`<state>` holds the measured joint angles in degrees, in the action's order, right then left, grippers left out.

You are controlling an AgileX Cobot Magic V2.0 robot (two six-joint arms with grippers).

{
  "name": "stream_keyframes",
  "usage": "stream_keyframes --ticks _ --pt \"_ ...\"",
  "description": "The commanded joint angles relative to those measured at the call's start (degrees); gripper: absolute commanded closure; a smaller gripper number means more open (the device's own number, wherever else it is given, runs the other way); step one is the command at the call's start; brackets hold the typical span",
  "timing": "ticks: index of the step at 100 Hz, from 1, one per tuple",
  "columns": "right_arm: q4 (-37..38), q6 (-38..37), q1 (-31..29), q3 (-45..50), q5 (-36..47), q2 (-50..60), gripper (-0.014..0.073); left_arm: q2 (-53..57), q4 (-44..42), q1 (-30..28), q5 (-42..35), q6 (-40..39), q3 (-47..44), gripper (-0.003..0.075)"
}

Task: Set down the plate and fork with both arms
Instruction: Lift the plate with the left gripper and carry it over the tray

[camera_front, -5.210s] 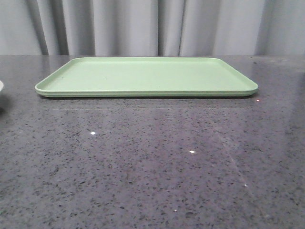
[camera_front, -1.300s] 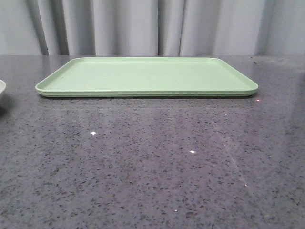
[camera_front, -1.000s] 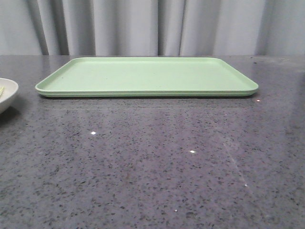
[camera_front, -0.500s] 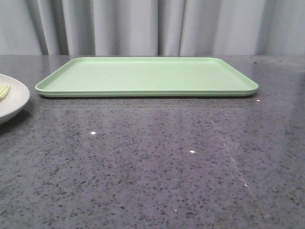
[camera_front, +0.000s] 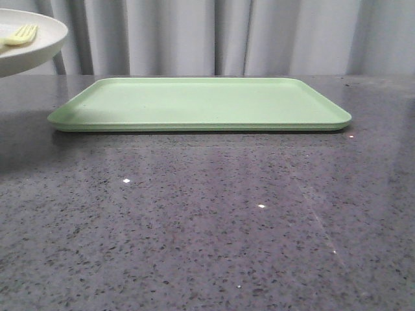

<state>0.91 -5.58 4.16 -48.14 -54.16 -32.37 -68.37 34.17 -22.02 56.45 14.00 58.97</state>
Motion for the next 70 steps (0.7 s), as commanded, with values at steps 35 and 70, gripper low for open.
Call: stream_keyframes --ticks 35,70 --pt "-0.48 0.62 -0.35 -1.91 4.09 -0.66 0.0083 0.8 14.09 7.85 -11.6 -0.31 2.18 0.0741" --pt "-0.54 0.62 -0.35 -1.91 4.09 -0.71 0.0083 -9.21 21.21 24.03 -23.35 -0.53 2.18 0.0741"
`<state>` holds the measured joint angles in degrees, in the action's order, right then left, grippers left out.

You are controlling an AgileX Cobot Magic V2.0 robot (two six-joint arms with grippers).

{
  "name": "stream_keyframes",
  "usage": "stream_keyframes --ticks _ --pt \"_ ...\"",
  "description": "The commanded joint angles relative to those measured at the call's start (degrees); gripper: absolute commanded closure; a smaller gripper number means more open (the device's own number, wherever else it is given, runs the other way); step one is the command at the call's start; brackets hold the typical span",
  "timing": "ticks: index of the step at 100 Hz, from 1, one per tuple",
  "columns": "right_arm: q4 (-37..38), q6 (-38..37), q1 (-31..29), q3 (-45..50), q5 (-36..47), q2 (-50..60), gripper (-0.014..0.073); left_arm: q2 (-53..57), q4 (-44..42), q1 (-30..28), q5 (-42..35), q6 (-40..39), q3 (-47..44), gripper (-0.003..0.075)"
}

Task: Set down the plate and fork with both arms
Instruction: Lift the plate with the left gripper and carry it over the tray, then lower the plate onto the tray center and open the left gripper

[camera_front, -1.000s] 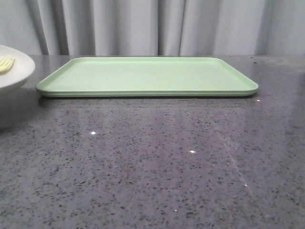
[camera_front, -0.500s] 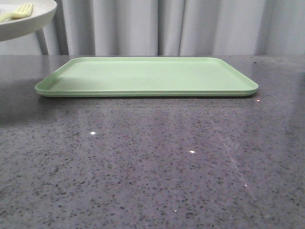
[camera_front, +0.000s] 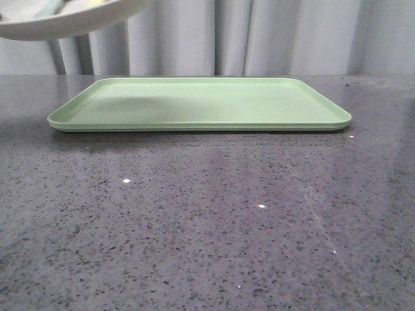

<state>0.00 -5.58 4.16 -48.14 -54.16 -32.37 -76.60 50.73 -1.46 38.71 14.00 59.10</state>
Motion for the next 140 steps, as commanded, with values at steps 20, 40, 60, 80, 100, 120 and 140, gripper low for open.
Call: stream_keyframes --ticks 20,40,60,80,100,120,140 --pt "0.37 0.62 -0.35 -1.91 4.02 -0.7 0.0083 -7.53 8.2 10.9 -12.8 -0.53 3.03 0.0741" --pt "0.37 0.62 -0.35 -1.91 3.79 -0.7 0.0083 -13.37 7.65 15.64 -13.32 -2.27 11.03 0.0741" --pt "0.37 0.62 -0.35 -1.91 3.67 -0.7 0.0083 -18.45 -6.4 19.05 -12.48 -15.25 20.84 0.0741" --pt "0.37 0.62 -0.35 -1.91 3.61 -0.7 0.0083 -21.62 -29.1 22.29 -9.06 -33.94 27.0 0.0741" --pt "0.37 0.62 -0.35 -1.91 3.61 -0.7 0.0083 -21.85 -32.89 22.77 -10.72 -39.81 27.13 0.0741" --pt "0.37 0.62 -0.35 -1.91 3.61 -0.7 0.0083 -23.18 -33.01 22.77 -10.7 -41.05 27.13 0.0741" --pt "0.37 0.62 -0.35 -1.91 3.55 -0.7 0.0083 -25.85 -32.9 23.59 -11.26 -42.73 27.15 0.0741"
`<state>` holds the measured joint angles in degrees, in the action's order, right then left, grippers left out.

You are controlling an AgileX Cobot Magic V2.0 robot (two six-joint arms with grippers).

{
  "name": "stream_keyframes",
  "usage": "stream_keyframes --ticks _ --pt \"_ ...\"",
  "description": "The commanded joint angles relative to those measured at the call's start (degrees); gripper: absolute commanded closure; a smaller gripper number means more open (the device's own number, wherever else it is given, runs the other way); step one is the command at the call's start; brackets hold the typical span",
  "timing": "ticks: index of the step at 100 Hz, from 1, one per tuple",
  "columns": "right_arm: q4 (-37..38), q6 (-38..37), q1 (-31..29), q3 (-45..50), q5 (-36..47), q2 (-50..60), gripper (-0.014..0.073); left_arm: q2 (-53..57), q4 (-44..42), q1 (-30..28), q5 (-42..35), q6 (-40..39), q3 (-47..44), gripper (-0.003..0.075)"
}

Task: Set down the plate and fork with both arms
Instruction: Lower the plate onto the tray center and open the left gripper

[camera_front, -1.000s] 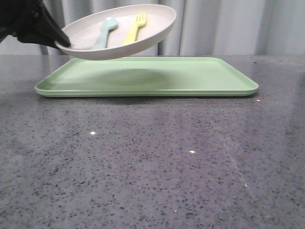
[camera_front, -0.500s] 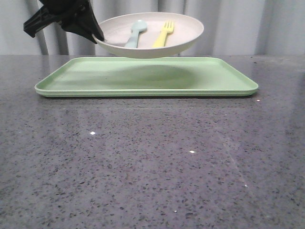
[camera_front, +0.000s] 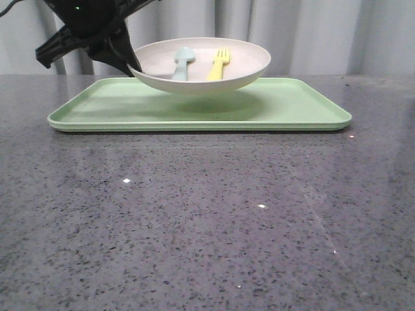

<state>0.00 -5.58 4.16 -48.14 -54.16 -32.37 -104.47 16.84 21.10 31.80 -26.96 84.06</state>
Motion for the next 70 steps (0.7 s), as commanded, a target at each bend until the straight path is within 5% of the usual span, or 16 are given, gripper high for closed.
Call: stream_keyframes --ticks 1,70 --pt "0.37 0.62 -0.35 -1.91 3.55 -0.7 0.0083 1.84 0.99 1.01 -4.34 -1.9 2.2 0.0741" --pt "0.37 0.62 -0.35 -1.91 3.42 -0.7 0.0083 -0.94 -1.64 1.37 -4.17 -3.39 2.2 0.0741"
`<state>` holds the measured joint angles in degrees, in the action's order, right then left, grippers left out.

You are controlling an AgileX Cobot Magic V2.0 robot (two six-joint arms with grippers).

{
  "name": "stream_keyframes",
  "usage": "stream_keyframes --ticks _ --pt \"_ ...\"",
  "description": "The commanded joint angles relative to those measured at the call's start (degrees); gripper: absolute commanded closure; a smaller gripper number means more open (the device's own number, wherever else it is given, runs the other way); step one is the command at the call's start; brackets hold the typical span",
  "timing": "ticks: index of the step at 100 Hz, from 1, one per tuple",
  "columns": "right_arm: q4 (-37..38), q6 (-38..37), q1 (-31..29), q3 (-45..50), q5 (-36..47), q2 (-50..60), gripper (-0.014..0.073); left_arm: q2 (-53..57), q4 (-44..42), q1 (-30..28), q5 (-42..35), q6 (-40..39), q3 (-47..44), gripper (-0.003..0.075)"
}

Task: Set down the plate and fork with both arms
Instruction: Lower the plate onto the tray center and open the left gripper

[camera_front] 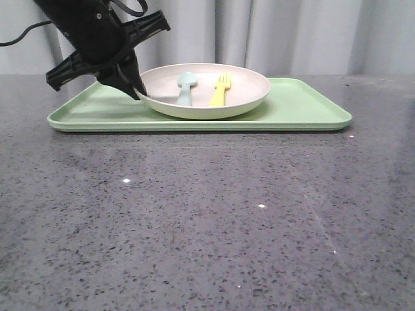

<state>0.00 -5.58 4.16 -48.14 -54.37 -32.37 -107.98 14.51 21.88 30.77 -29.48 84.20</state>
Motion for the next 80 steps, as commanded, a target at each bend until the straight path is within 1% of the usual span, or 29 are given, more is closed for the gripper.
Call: stream_keyframes --ticks 1,80 --pt "0.37 0.62 -0.35 -1.91 3.64 -0.7 0.0083 2.54 0.69 0.58 -3.14 -0.86 2.06 0.0741" --pt "0.37 0.62 -0.35 -1.91 3.58 -0.7 0.0083 1.79 1.03 0.58 -2.13 -1.2 2.06 0.0738"
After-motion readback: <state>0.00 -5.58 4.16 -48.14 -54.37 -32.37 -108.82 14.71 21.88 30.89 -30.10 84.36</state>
